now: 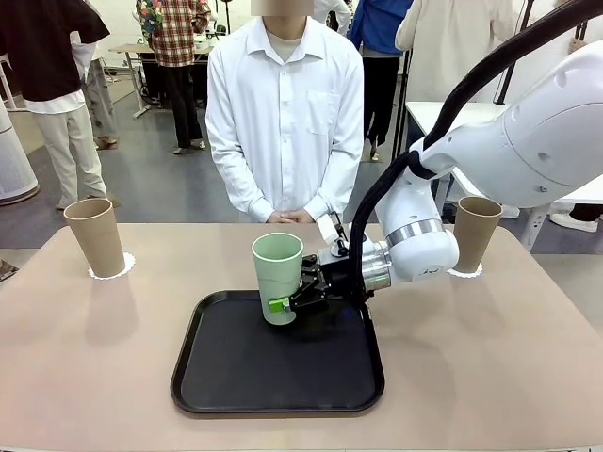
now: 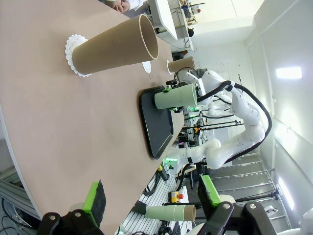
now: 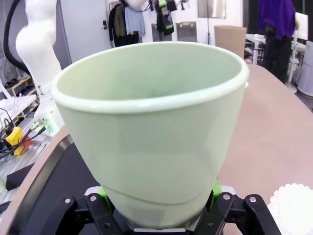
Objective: Place coasters on the table and set cups on them.
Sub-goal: Take one Reusable plastic cup from the Flat Tray and place it on a coaster set by the human.
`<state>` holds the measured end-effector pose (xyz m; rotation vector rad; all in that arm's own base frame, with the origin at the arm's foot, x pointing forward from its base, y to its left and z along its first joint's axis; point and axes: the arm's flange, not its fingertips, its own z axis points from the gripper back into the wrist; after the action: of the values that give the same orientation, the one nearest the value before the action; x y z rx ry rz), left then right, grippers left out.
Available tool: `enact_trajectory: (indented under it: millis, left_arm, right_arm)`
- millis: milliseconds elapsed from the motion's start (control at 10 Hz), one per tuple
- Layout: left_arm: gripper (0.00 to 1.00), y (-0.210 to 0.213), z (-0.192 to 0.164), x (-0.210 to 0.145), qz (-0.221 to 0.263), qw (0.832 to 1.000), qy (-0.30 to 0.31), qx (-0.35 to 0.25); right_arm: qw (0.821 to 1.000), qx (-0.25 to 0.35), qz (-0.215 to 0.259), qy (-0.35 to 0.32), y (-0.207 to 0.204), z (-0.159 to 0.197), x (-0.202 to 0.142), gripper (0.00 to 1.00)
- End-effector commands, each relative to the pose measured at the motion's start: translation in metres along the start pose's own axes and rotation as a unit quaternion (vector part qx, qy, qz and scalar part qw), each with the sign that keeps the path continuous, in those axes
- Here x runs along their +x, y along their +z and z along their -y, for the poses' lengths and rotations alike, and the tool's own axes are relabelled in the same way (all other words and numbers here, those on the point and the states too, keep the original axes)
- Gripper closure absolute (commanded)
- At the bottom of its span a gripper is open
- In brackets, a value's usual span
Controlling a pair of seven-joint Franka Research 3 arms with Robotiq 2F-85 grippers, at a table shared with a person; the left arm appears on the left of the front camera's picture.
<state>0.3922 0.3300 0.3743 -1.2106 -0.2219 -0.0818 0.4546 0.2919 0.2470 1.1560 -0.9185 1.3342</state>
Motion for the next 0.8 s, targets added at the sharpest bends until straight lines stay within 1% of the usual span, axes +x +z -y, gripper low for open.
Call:
enact_trajectory:
  millis: [0,200,300,400,500,600,700]
  left_arm:
    - [0.00,0.001,0.003,-0.002,0.001,1.000,-0.003,-0.003]
    - [0.00,0.001,0.003,-0.002,0.001,1.000,-0.003,-0.003]
    - [0.00,0.001,0.003,-0.002,0.001,1.000,-0.003,-0.003]
    - [0.00,0.001,0.003,-0.002,0.001,1.000,-0.003,-0.003]
    - [0.00,0.001,0.003,-0.002,0.001,1.000,-0.003,-0.003]
    - [0.00,0.001,0.003,-0.002,0.001,1.000,-0.003,-0.003]
    - [0.00,0.001,0.003,-0.002,0.001,1.000,-0.003,-0.003]
  right_arm:
    - [0.999,-0.022,0.004,-0.033,0.011,-0.021,0.047,1.00]
    - [0.999,-0.031,-0.007,-0.032,0.020,-0.038,0.107,1.00]
    - [0.999,-0.044,-0.013,-0.018,0.023,-0.046,0.138,1.00]
    - [0.998,-0.052,-0.018,-0.011,0.023,-0.052,0.157,1.00]
    - [0.998,-0.054,-0.028,-0.009,0.022,-0.055,0.165,1.00]
    - [0.997,-0.055,-0.044,-0.008,0.021,-0.056,0.163,1.00]
    - [0.999,-0.047,-0.008,-0.002,0.026,-0.051,0.171,1.00]
